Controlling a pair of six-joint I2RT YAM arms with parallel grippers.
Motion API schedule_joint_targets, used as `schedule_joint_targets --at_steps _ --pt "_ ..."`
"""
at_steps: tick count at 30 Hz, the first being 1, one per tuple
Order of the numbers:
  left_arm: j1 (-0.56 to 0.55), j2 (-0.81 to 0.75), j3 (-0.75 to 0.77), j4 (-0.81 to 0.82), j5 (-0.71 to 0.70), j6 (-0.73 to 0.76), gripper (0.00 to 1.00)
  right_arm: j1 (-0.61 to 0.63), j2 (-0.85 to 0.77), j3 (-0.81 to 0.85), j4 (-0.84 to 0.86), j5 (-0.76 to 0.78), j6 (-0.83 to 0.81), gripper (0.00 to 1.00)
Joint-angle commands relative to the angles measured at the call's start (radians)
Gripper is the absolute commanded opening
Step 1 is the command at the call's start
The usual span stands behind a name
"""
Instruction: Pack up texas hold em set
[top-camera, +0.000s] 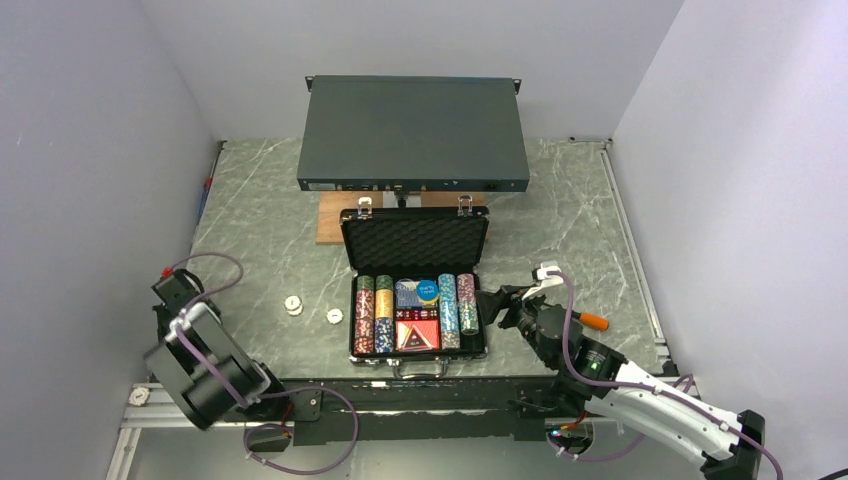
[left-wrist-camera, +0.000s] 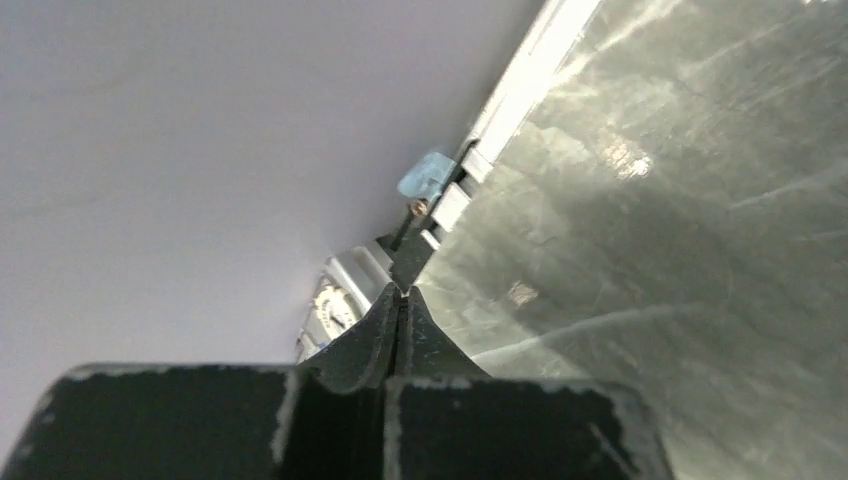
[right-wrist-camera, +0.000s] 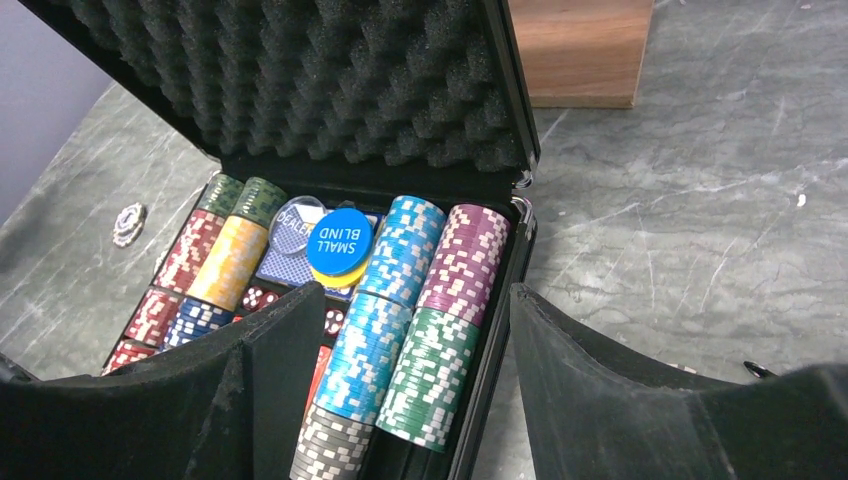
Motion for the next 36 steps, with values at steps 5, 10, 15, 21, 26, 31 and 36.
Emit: schedule_joint_targets --at_steps 5,10,15,21,26,31,36 --pt "-0.024 -0.199 -0.03 -0.059 -0.065 -0.074 0.06 0.0 0.021 0.0 0.02 0.004 0.007 0.7" --pt "-0.002 -0.141 -0.053 -0.009 -0.128 -0.057 0.6 -0.001 0.013 -0.001 0.016 0.009 0.008 0.7" --pt "0.109 -0.109 -0.042 0.065 -0.196 -0.02 0.48 0.0 0.013 -0.003 0.022 0.004 0.005 0.7" --pt "0.203 -0.121 -0.05 0.135 -0.231 -0.021 0.13 0.0 0.03 -0.002 0.032 -0.01 0.003 0.7" --pt "0.253 -0.041 -0.003 0.157 -0.2 -0.03 0.0 0.0 0.026 -0.004 0.035 -0.019 0.001 0.7" --pt "0.267 0.05 0.023 0.208 -0.178 -0.004 0.0 0.001 0.023 -0.004 0.035 -0.023 -0.001 0.7" --pt "0.275 0.088 0.039 0.238 -0.113 0.002 0.0 0.001 0.043 -0.004 0.047 -0.028 -0.005 0.69"
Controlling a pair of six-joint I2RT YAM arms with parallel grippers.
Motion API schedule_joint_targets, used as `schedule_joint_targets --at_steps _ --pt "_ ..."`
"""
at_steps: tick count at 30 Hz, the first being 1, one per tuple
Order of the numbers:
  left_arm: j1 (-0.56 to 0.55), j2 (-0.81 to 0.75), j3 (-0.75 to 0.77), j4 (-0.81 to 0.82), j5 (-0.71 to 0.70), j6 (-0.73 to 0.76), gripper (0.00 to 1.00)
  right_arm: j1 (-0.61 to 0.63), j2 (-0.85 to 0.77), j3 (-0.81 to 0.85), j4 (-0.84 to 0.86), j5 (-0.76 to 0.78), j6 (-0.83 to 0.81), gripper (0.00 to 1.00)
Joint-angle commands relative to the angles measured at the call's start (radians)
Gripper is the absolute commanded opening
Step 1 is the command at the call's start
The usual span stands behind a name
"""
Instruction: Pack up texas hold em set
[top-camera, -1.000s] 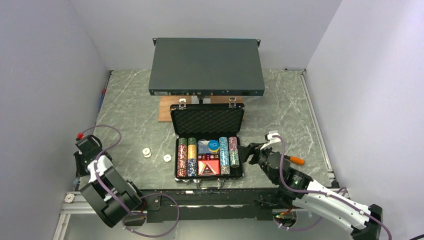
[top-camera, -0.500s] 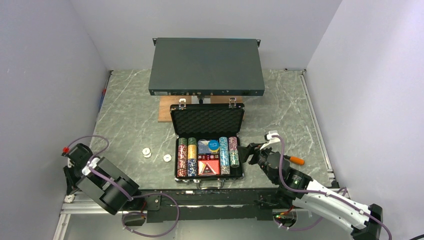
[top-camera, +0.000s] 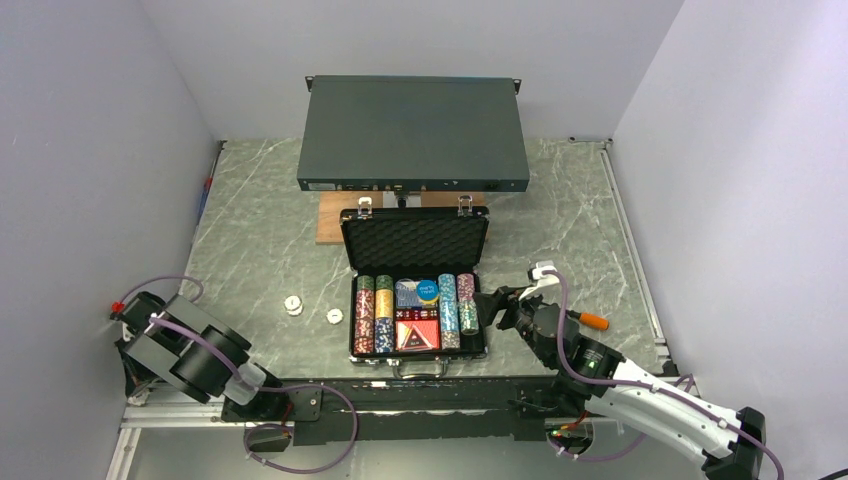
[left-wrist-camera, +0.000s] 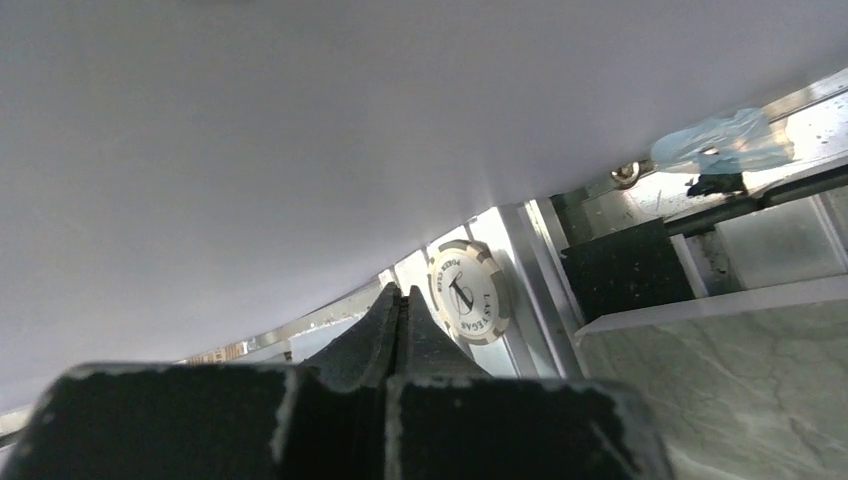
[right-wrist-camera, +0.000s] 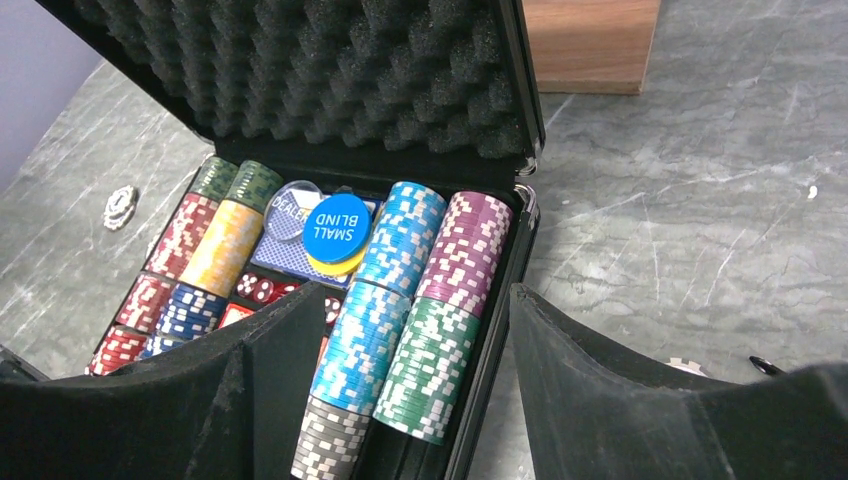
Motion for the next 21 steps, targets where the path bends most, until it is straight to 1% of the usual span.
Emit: schedule_joint_targets --at_steps 1,12,16,21 --pt "0.013 0.025 0.046 0.072 0.059 0.016 0.0 0.0 0.015 -0.001 0.045 -0.011 -0.003 0.69" --pt "0.015 0.117 0.103 0.066 0.105 0.025 0.0 0.0 0.035 0.002 0.051 -0.017 -0.006 0.69" --pt "0.015 0.133 0.1 0.08 0.095 0.029 0.0 -0.001 0.041 0.002 0.054 -0.019 -0.008 0.69" --pt "0.015 0.167 0.116 0.048 0.106 0.012 0.0 0.0 0.039 0.002 0.052 -0.02 -0.008 0.69"
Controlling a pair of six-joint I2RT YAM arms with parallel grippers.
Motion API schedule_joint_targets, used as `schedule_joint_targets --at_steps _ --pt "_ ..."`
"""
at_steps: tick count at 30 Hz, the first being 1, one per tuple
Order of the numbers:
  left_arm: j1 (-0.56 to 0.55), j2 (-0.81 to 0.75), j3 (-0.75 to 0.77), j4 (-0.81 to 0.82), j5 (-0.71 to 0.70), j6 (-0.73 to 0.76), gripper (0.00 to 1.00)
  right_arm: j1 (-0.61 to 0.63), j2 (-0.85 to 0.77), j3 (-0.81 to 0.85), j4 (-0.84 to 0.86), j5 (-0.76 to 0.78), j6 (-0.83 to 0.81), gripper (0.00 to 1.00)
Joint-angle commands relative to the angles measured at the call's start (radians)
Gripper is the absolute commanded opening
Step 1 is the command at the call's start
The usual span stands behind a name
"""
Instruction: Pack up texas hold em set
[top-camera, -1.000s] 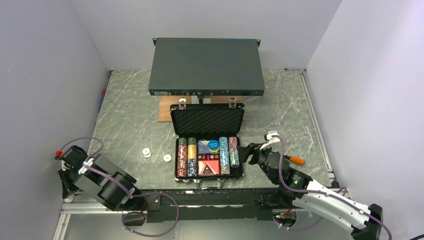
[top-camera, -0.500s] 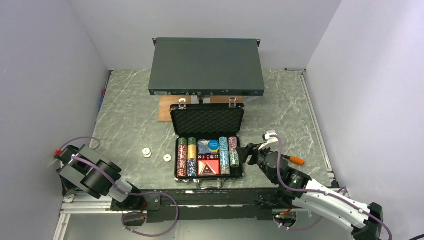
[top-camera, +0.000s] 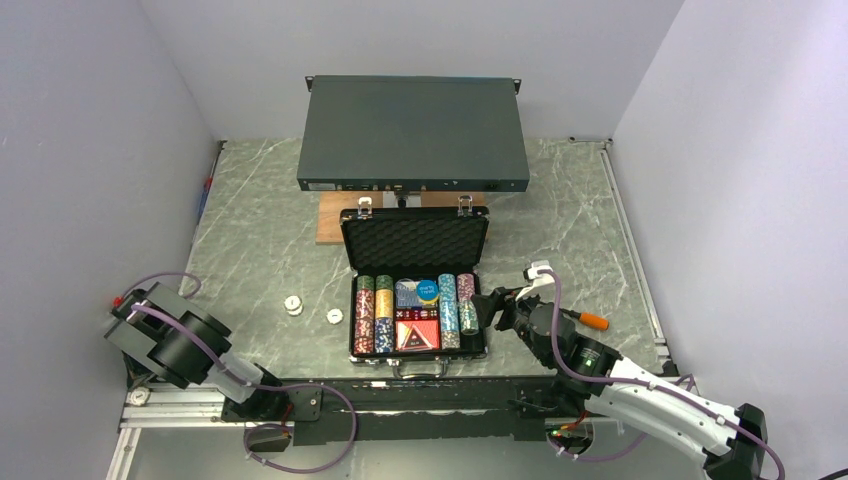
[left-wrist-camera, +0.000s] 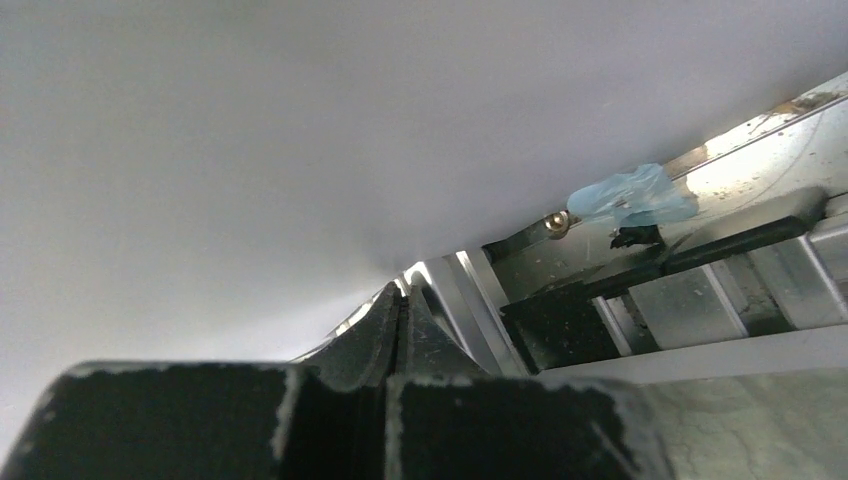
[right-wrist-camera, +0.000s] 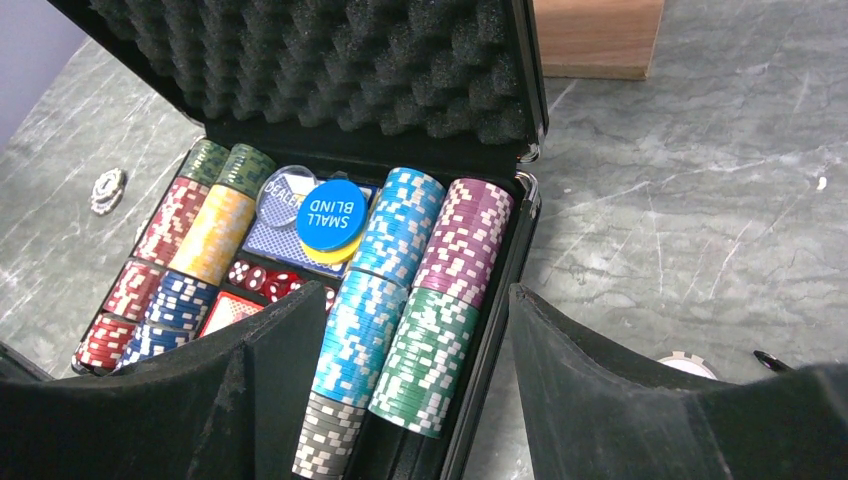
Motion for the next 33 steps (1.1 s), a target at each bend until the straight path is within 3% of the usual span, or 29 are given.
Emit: schedule_joint_targets --at_steps 1,11,17,25,33 --pt "0.008 0.037 0.051 0.012 0.01 -0.012 0.0 0.0 -0.003 0.002 0.047 -0.004 -0.007 0.69" --pt "0.007 -0.007 0.048 -0.147 -0.014 -0.04 0.0 0.0 -0.022 -0.003 0.041 0.003 -0.005 0.69" --pt "-0.007 -0.118 0.001 -0.202 -0.002 -0.061 0.0 0.0 -0.065 -0.009 0.023 0.011 0.002 0.69" --pt "-0.119 -0.159 -0.031 -0.334 0.003 -0.098 0.0 0.0 -0.118 -0.018 0.002 0.015 0.008 0.7" --pt "-0.092 -0.271 -0.088 -0.107 -0.145 -0.036 0.0 0.001 -0.129 -0.02 -0.002 0.008 0.007 0.7"
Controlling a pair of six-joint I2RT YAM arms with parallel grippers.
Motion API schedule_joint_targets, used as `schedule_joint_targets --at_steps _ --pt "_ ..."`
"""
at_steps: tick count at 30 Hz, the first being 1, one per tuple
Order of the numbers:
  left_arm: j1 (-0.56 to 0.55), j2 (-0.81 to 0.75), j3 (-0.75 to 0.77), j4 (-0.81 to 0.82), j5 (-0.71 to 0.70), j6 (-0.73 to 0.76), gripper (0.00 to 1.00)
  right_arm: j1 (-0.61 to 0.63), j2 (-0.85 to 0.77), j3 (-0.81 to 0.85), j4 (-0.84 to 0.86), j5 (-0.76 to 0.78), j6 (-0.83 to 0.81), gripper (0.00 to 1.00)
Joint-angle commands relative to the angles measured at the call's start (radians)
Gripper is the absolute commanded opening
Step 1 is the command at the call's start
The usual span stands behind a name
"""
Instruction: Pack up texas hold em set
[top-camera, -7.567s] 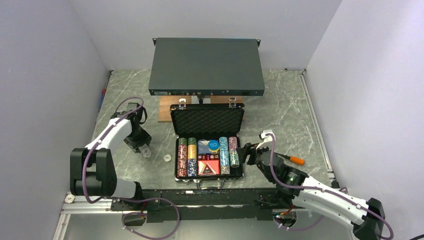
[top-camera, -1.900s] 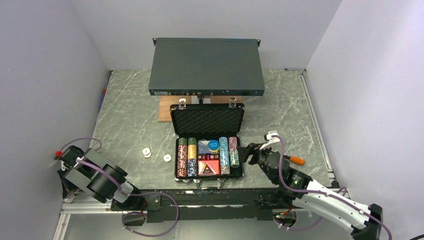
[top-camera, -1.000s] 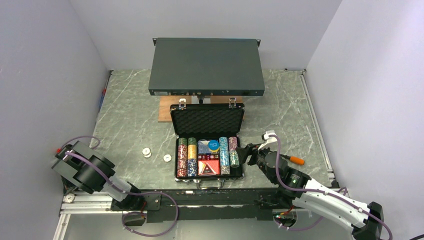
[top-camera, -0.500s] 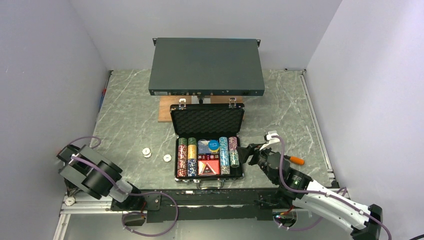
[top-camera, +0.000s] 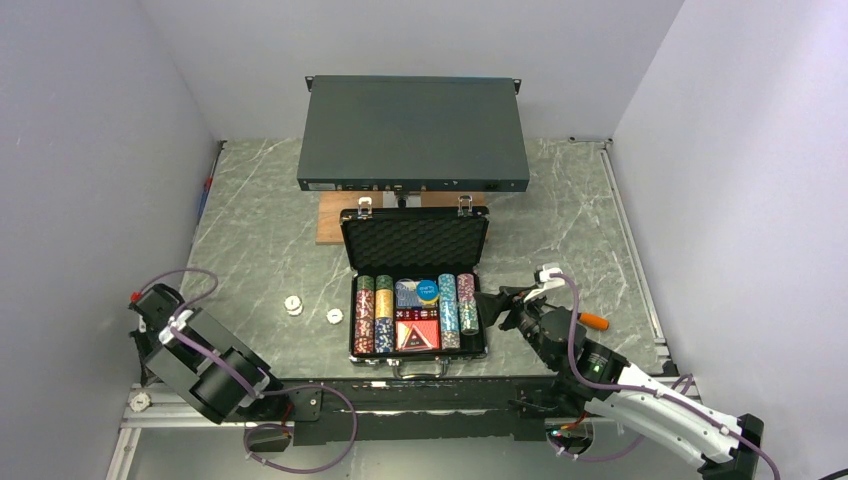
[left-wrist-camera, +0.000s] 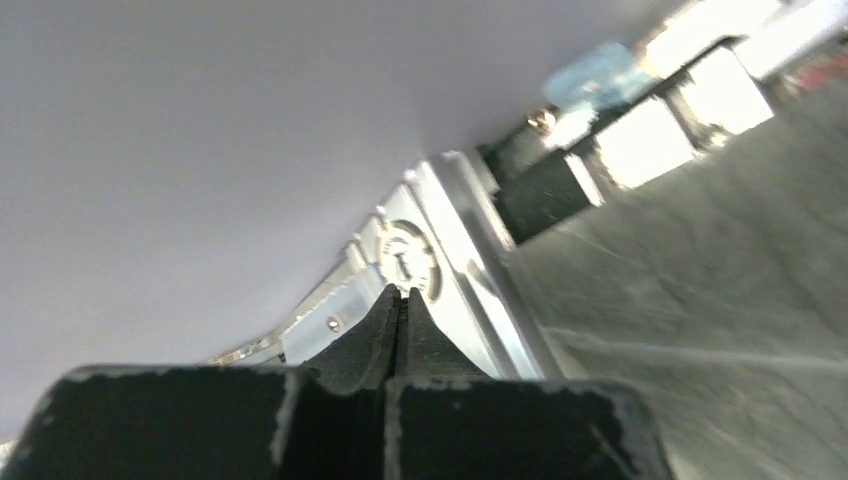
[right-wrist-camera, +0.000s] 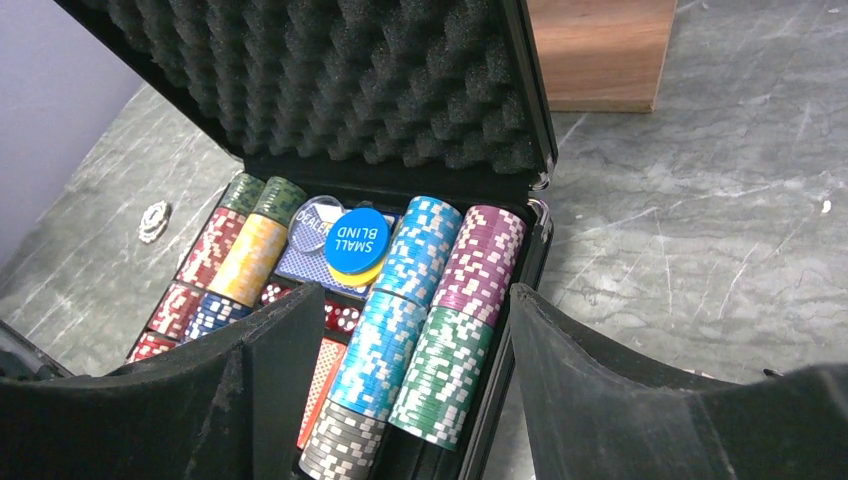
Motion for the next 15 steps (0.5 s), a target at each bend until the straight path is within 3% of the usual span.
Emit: schedule_joint_targets --at_steps 1,3,7,8,11,15 --pt "0.039 -0.024 -0.019 0.173 -0.125 0.035 0.0 0.001 -0.01 -0.004 0.006 0.003 0.007 0.7" --pt "0.077 -0.029 -0.007 0.167 -0.113 0.019 0.05 0.001 -0.005 -0.003 0.009 0.005 0.007 0.7" --pt "0.122 -0.004 0.002 0.158 -0.072 0.032 0.24 0.001 0.007 -0.003 0.014 0.007 0.004 0.7" --pt "0.124 0.011 0.009 0.158 -0.083 0.043 0.22 0.001 0.01 -0.001 0.015 0.006 0.004 0.7" --pt "0.13 0.052 0.017 0.156 -0.105 0.068 0.0 0.0 0.015 0.0 0.017 0.007 0.003 0.7" --pt "0.155 0.055 -0.002 0.2 -0.083 0.089 0.0 0.001 0.021 0.0 0.021 0.01 0.001 0.7"
